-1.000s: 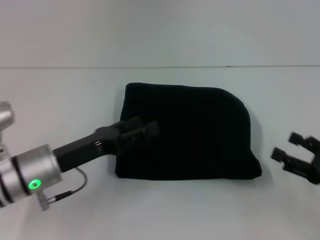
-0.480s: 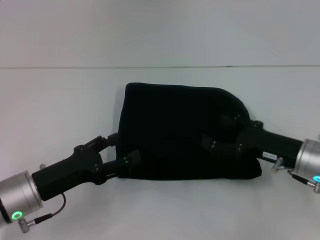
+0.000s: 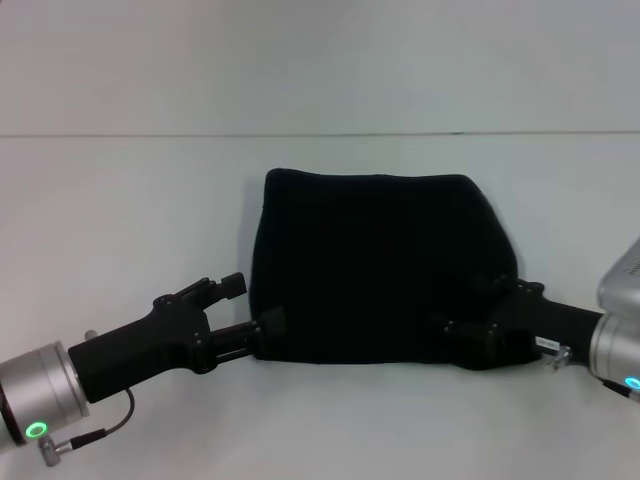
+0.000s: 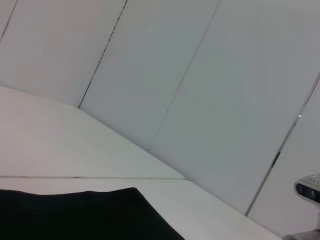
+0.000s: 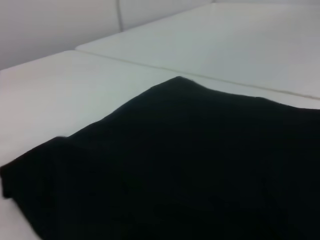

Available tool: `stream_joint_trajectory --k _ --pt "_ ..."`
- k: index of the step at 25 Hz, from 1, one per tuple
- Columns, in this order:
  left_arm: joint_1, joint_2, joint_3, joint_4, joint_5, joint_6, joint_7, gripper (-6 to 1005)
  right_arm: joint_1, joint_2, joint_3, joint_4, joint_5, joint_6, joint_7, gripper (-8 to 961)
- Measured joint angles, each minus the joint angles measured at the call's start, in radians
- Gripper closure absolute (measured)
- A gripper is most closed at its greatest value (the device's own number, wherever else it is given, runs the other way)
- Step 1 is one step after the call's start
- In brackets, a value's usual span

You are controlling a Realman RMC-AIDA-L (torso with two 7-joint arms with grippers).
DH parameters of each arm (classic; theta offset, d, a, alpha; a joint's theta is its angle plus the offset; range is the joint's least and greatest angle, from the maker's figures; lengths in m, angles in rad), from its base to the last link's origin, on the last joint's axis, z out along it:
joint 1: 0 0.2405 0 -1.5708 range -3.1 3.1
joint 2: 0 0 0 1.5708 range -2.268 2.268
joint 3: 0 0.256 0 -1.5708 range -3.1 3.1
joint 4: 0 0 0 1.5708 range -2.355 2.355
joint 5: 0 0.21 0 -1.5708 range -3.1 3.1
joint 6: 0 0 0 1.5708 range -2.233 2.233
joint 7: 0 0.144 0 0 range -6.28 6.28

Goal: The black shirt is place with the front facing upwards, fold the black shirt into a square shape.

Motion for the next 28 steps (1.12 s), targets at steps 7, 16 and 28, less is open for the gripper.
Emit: stream_joint_trajectory --k 7,16,28 --pt "-0.008 0.002 0.001 0.002 0.0 0.003 0.0 50 -0.044 -0.004 0.078 -0.055 -0.002 -0.112 0.003 7" --pt "-0.011 0.001 0.001 0.0 0.0 0.004 0.001 50 -0.023 0.002 0.113 -0.056 -0.01 -0.272 -0.008 7" --pt "-0.02 0.001 0.002 0.0 0.002 -0.007 -0.077 51 -0.002 0.003 -0.024 0.004 -0.01 -0.06 -0.007 7"
